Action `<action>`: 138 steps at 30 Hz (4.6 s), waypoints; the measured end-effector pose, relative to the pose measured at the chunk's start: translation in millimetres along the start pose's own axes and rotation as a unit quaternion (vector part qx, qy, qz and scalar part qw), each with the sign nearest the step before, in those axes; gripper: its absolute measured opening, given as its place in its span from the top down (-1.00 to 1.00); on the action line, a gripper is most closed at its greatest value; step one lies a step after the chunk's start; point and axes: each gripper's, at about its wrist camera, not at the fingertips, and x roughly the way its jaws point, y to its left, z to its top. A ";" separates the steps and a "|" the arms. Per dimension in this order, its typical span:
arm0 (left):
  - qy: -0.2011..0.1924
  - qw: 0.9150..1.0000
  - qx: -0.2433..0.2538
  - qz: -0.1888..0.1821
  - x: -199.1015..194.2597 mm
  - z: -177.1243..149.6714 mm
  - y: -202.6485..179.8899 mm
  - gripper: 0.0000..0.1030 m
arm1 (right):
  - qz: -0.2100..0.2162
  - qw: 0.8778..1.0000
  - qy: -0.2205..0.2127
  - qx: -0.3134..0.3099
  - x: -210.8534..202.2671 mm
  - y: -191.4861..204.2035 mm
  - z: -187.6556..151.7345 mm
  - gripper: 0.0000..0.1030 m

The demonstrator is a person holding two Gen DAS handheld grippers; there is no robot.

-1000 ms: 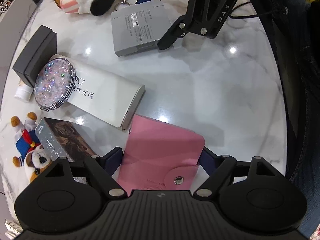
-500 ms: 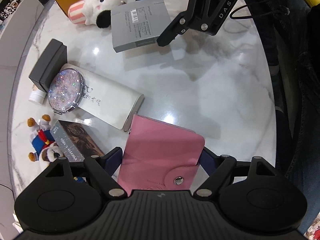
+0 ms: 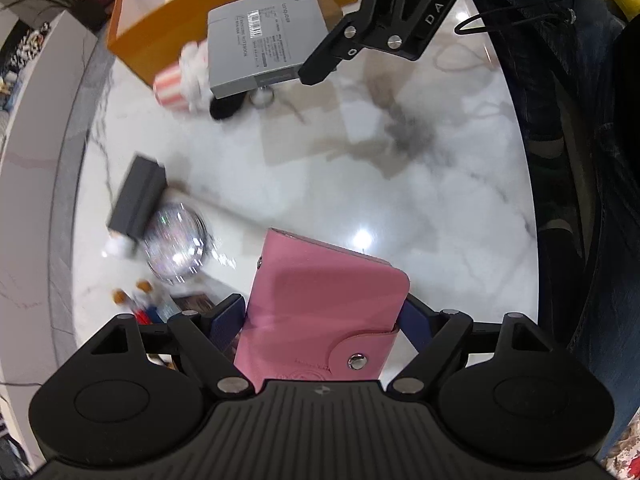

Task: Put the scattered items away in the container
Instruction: 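Lift the wallet and grey book with both tools over the orange box, then open both tools to release the wallet and book into the box, then move both tools back over the table toward the remaining items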

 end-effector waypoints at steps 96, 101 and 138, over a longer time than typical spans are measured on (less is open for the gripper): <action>-0.054 0.973 0.217 0.055 55.0 328.4 67.7 -0.89 | -0.156 0.985 0.019 0.066 -50.9 -233.0 -37.8 0.41; -0.063 0.972 0.213 0.072 32.5 321.3 59.2 -0.89 | -0.162 0.985 0.009 0.064 -65.8 -226.2 -34.3 0.28; -0.332 0.891 -0.203 0.234 -161.3 143.7 83.6 -0.89 | -0.154 0.982 -0.102 0.034 -137.7 -131.5 18.1 -0.18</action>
